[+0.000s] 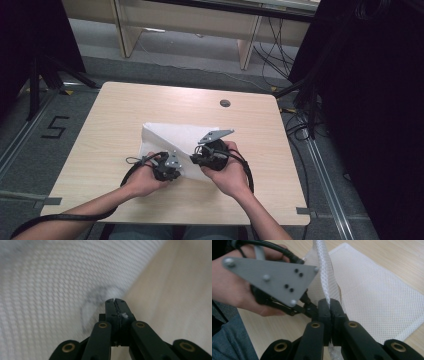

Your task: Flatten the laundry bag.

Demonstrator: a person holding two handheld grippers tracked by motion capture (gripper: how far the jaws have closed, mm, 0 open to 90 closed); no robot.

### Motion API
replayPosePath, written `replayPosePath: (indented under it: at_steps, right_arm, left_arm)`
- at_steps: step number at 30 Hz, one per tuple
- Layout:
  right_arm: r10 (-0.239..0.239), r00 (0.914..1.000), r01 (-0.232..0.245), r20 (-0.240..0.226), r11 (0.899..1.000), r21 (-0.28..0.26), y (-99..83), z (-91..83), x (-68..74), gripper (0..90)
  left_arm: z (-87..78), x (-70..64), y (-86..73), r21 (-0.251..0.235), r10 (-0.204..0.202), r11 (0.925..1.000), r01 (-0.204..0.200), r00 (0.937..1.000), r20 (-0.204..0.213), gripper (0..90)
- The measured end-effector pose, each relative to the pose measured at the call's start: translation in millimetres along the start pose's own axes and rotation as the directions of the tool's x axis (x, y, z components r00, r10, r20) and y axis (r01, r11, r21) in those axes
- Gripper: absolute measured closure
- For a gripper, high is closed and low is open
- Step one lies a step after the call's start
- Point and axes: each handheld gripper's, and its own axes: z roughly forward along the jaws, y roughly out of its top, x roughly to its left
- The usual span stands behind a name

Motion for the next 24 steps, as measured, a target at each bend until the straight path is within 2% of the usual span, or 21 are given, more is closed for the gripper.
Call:
replayPosePath:
  at_steps: [1, 3, 4, 5, 6, 7, 8, 9, 10, 11, 13, 14, 15, 17, 18, 19, 20, 21, 22, 23, 24]
  right_arm:
    - [0.028, 0.9996, -0.028, -0.006, 1.0, 0.01, 0.2, -1.6, 1.4, 90.0]
    - [-0.012, 0.9999, 0.012, -0.01, 1.0, 0.009, 0.1, -3.4, 0.5, 90.0]
    - [-0.003, 1.0, 0.003, -0.005, 1.0, -0.007, 0.0, -2.7, 1.8, 90.0]
    - [-0.011, 0.9999, 0.011, -0.01, 1.0, -0.004, 0.3, -4.2, 1.9, 90.0]
    - [0.023, 0.9997, -0.023, -0.004, 1.0, 0.016, 0.4, -6.7, 4.3, 90.0]
    - [0.017, 0.9997, -0.017, -0.016, 1.0, 0.011, 0.4, -7.1, 5.3, 90.0]
    - [0.003, 0.9999, -0.003, -0.013, 1.0, 0.006, -0.1, -6.9, 5.9, 90.0]
    - [0.003, 0.9999, -0.003, -0.013, 1.0, 0.006, -0.1, -6.9, 5.9, 90.0]
    - [0.012, 0.9998, -0.011, -0.019, 1.0, 0.016, -0.1, -9.1, 9.3, 90.0]
    - [-0.001, 0.9997, 0.002, -0.023, 1.0, 0.008, -0.4, -8.6, 9.4, 90.0]
    - [-0.007, 0.9998, 0.007, -0.02, 1.0, -0.004, -1.5, -8.0, 10.7, 90.0]
    - [-0.003, 0.9996, 0.003, -0.027, 1.0, -0.004, -1.4, -7.8, 10.8, 90.0]
    - [-0.009, 0.9995, 0.009, -0.031, 1.0, 0.013, -1.5, -8.9, 10.7, 90.0]
    - [-0.026, 0.9991, 0.026, -0.035, 1.0, 0.007, -2.4, -8.1, 11.1, 90.0]
    - [-0.005, 0.9997, 0.006, -0.025, 1.0, 0.015, -3.0, -8.5, 12.9, 90.0]
    - [-0.022, 0.9992, 0.022, -0.033, 1.0, 0.002, -3.5, -6.9, 13.4, 90.0]
    - [-0.03, 0.9989, 0.03, -0.035, 1.0, -0.005, -4.1, -6.3, 13.9, 90.0]
    - [-0.02, 0.9992, 0.02, -0.034, 1.0, 0.019, -3.7, -8.7, 15.0, 90.0]
    - [-0.02, 0.9992, 0.02, -0.034, 1.0, 0.019, -3.7, -8.7, 15.0, 90.0]
    - [-0.037, 0.9986, 0.037, -0.038, 0.999, 0.011, -4.6, -8.3, 14.9, 90.0]
    - [-0.051, 0.9979, 0.051, -0.04, 0.999, 0.0, -7.4, -7.1, 17.3, 90.0]
  left_arm:
    - [-2.1, 0.1, -4.9, 0.009, -0.01, 0.9999, 0.01, 0.9999, -0.011, 89.4]
    - [-2.7, 1.8, -10.7, 0.012, -0.04, 0.9991, 0.04, 0.999, -0.02, 89.4]
    - [-2.7, 1.8, -10.7, 0.012, -0.04, 0.9991, 0.04, 0.999, -0.02, 89.4]
    - [-1.9, 7.9, -13.4, 0.006, -0.077, 0.997, 0.077, 0.9968, -0.024, 89.5]
    - [-1.4, 9.7, -13.3, 0.007, -0.096, 0.9953, 0.096, 0.995, -0.028, 89.5]
    - [0.2, 14.4, -12.5, 0.001, -0.065, 0.9979, 0.066, 0.9977, -0.018, 89.5]
    - [-0.6, 15.7, -12.1, 0.008, -0.073, 0.9973, 0.074, 0.9962, -0.047, 89.5]
    - [-0.6, 15.7, -12.1, 0.008, -0.073, 0.9973, 0.074, 0.9962, -0.047, 89.5]
    - [1.2, 19.7, -10.2, 0.017, -0.064, 0.9977, 0.065, 0.9975, -0.03, 89.5]
    - [2.5, 19.7, -10.2, -0.002, -0.066, 0.9978, 0.066, 0.9963, -0.054, 89.5]
    - [2.3, 22.1, -9.1, 0.009, -0.064, 0.9978, 0.065, 0.9965, -0.053, 89.4]
    - [2.2, 22.6, -9.2, 0.014, -0.061, 0.998, 0.062, 0.9974, -0.039, 89.2]
    - [2.2, 22.6, -9.2, 0.014, -0.061, 0.998, 0.062, 0.9974, -0.039, 88.9]
    - [-3.9, 20.7, -12.6, 0.012, -0.056, 0.9983, 0.056, 0.9981, -0.026, 88.2]
    - [-8.4, 19.6, -14.7, 0.006, -0.062, 0.998, 0.062, 0.9977, -0.029, 87.8]
    - [-8.4, 19.6, -14.7, 0.006, -0.062, 0.998, 0.062, 0.9977, -0.029, 87.7]
    - [-21.7, 18.2, -21.9, -0.009, -0.069, 0.9976, 0.069, 0.9969, -0.039, 87.7]
    - [-28.1, 18.4, -27.0, -0.023, -0.087, 0.996, 0.087, 0.9955, -0.038, 87.8]
    - [-28.1, 18.4, -27.0, -0.023, -0.087, 0.996, 0.087, 0.9955, -0.038, 87.8]
    - [-36.1, 18.6, -35.1, -0.037, -0.12, 0.9922, 0.119, 0.9922, -0.033, 87.8]
    - [-49.2, 19.7, -47.2, -0.047, -0.143, 0.989, 0.141, 0.9884, -0.052, 87.8]
